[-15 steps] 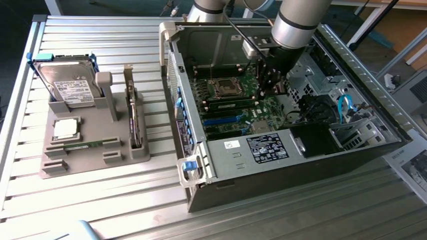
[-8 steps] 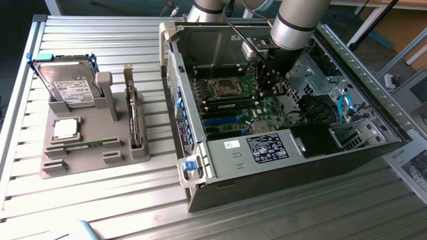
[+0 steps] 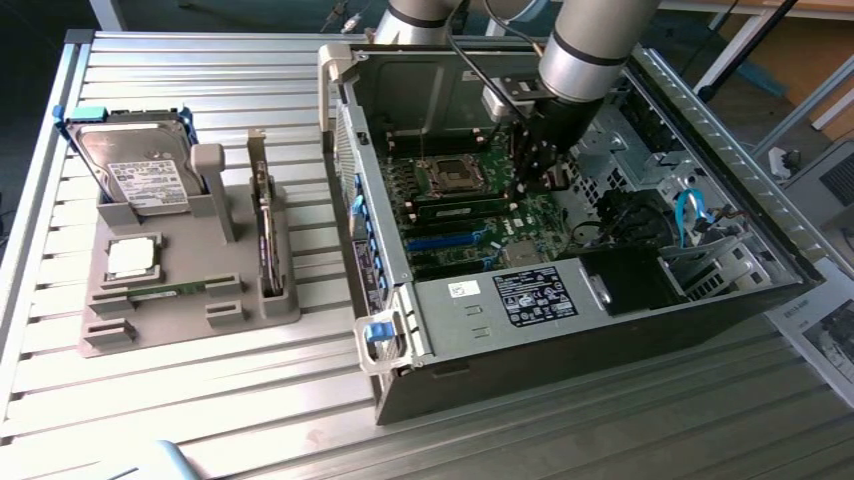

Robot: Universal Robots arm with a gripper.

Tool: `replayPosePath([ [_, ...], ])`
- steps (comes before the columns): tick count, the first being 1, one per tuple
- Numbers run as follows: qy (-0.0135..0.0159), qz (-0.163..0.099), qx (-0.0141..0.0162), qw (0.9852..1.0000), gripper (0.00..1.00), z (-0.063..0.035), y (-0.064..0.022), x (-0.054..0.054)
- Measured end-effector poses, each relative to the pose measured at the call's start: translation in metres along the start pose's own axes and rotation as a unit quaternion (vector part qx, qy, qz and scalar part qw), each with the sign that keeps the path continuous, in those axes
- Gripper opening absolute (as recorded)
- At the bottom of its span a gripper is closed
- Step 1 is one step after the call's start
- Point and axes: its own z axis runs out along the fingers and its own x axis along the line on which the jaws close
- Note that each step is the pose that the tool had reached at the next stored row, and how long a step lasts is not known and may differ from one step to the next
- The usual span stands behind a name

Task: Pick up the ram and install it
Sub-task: 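Press down the ram until it locks into place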

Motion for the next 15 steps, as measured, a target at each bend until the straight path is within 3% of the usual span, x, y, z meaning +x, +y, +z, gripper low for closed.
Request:
replayPosePath([
  [4, 0.0000, 0.000, 0.0000, 1.0000, 0.11, 0.0016, -0.0018, -0.0046],
  [15, 0.0002, 0.000, -0.0001, 1.0000, 0.11, 0.0077, -0.0017, -0.0049],
])
